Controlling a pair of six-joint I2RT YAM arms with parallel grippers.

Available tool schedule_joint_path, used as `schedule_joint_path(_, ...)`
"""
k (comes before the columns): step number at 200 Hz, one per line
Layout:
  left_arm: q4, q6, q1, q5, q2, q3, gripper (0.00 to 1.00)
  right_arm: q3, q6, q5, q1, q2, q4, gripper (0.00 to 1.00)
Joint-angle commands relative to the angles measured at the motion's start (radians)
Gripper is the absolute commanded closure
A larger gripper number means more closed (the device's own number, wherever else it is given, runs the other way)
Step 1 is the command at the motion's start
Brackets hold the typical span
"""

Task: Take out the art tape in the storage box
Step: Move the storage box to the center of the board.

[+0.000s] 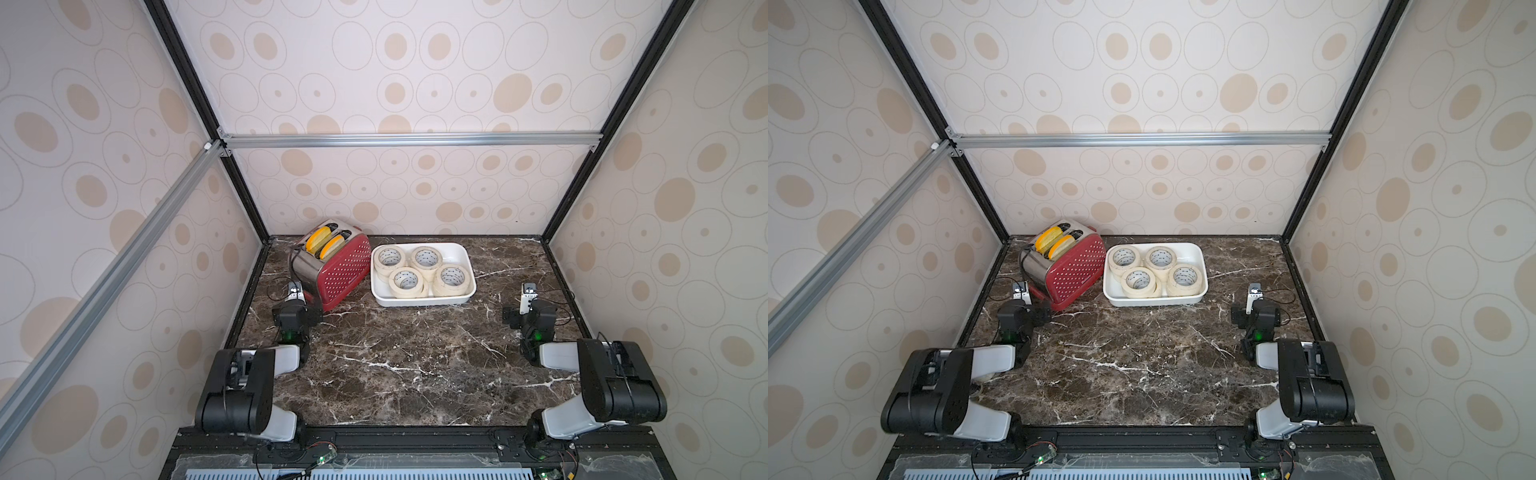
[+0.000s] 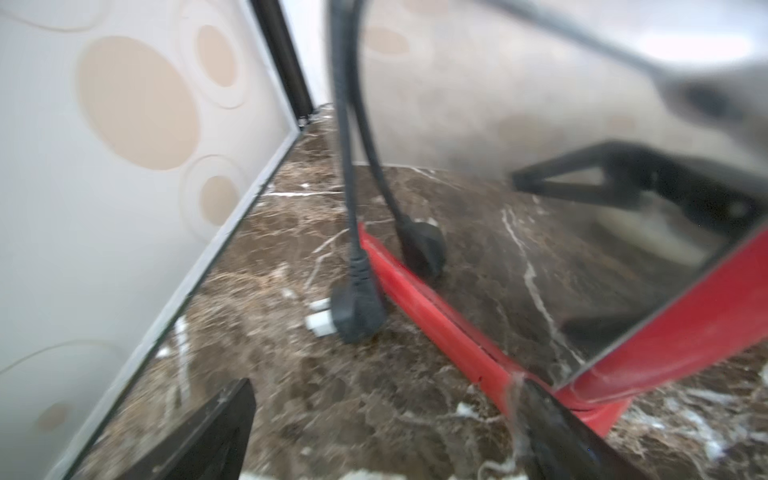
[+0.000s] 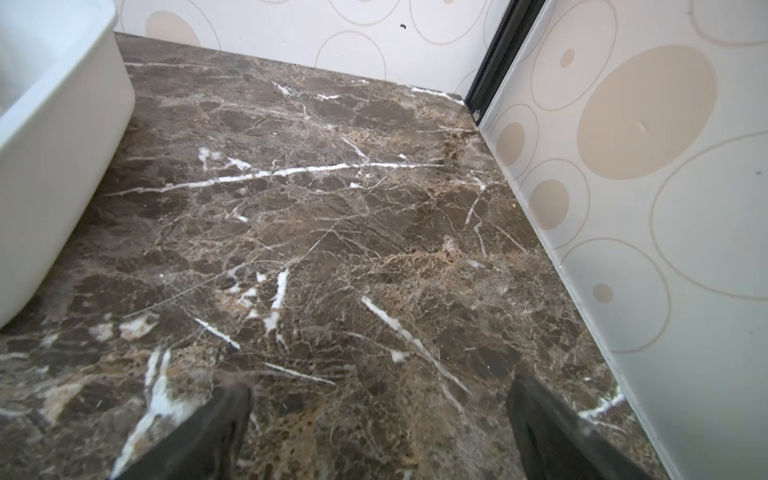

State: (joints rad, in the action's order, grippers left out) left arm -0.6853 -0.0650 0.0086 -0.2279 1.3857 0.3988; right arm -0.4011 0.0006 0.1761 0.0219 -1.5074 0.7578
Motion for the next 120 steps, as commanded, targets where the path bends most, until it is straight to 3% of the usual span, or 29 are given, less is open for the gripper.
schedule_joint_path(1, 0.075, -0.058, 0.007, -0.115, -0.167, 0.015, 0.01, -0.046, 0.034, 0.029, -0.007, 0.074, -0.106, 0.0)
schedule_joint_path(31, 0.234, -0.201, 0.007, -0.109, -0.241, 0.072, 0.01, -0.083, 0.073, 0.04, -0.007, 0.182, -0.281, 0.0)
schedule_joint_path(55, 0.344, -0.354, 0.006, 0.04, -0.24, 0.151, 0.01, -0.113, 0.171, 0.022, -0.007, 0.258, -0.402, 0.0)
schedule_joint_path(78, 0.36, -0.457, -0.025, 0.218, -0.22, 0.2, 0.01, -0.169, 0.279, -0.08, -0.007, 0.318, -0.513, 0.0)
schedule_joint_path(103, 0.48, -0.436, -0.153, 0.227, -0.194, 0.282, 0.01, -0.231, 0.387, -0.206, -0.007, 0.364, -0.594, 0.0)
schedule_joint_path(120, 0.52, -0.467, -0.193, 0.266, -0.156, 0.319, 0.01, -0.25, 0.45, -0.312, -0.007, 0.395, -0.609, 0.0)
